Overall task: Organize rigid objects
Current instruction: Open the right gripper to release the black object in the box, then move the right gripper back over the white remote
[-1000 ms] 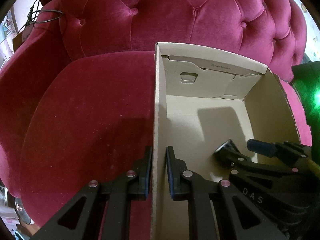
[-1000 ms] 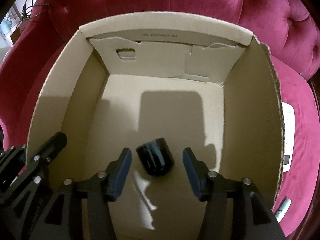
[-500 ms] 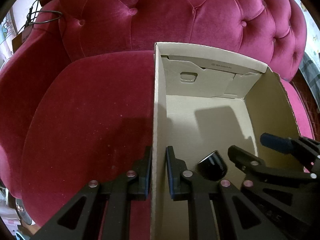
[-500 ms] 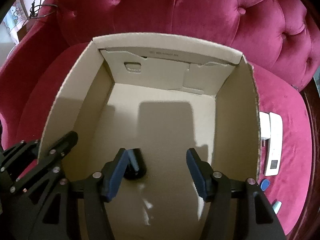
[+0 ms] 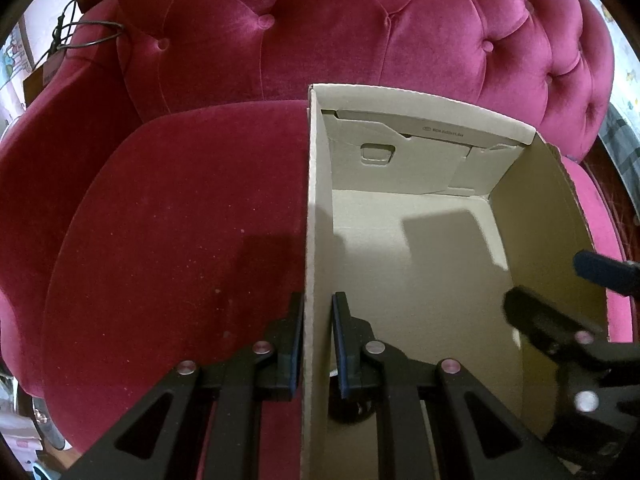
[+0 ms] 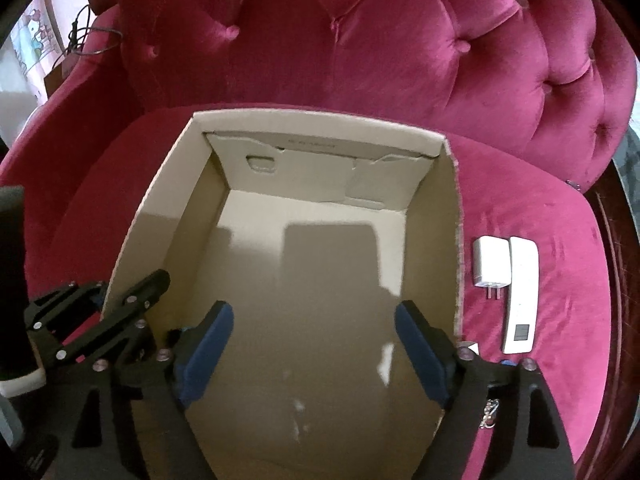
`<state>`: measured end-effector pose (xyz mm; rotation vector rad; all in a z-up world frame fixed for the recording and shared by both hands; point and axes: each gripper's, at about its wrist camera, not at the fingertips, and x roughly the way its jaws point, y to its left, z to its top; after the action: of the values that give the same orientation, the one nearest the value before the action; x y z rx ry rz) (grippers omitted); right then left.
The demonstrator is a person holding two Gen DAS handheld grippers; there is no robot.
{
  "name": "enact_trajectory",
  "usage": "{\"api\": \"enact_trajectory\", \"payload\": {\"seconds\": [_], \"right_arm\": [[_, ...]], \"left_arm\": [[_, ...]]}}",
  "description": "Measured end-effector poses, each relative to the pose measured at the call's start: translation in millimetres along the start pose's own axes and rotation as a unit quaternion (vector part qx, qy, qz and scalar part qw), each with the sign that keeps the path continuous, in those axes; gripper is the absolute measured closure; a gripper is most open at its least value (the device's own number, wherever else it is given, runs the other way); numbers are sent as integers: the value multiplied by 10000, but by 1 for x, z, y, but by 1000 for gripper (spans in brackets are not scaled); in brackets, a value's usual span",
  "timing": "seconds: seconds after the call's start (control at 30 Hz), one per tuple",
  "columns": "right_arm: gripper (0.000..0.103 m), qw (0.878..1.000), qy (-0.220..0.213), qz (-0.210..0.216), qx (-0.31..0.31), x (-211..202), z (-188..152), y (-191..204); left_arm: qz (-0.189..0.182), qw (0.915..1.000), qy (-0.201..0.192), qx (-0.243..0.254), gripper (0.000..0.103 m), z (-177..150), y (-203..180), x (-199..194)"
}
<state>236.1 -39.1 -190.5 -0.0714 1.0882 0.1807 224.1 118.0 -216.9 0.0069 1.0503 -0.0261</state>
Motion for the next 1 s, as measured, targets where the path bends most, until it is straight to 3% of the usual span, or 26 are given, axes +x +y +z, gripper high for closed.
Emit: {"api": "enact_trajectory", "payload": {"seconds": [0.33, 1.0], "right_arm": [[1, 9998, -177, -106, 80, -18, 0, -24], [0, 9963, -567, -541, 350, -44, -8, -94]], "left_arm": [[19, 10000, 10, -6, 88, 0, -1, 1], [26, 10000, 12, 19, 88, 0, -1, 1]]}}
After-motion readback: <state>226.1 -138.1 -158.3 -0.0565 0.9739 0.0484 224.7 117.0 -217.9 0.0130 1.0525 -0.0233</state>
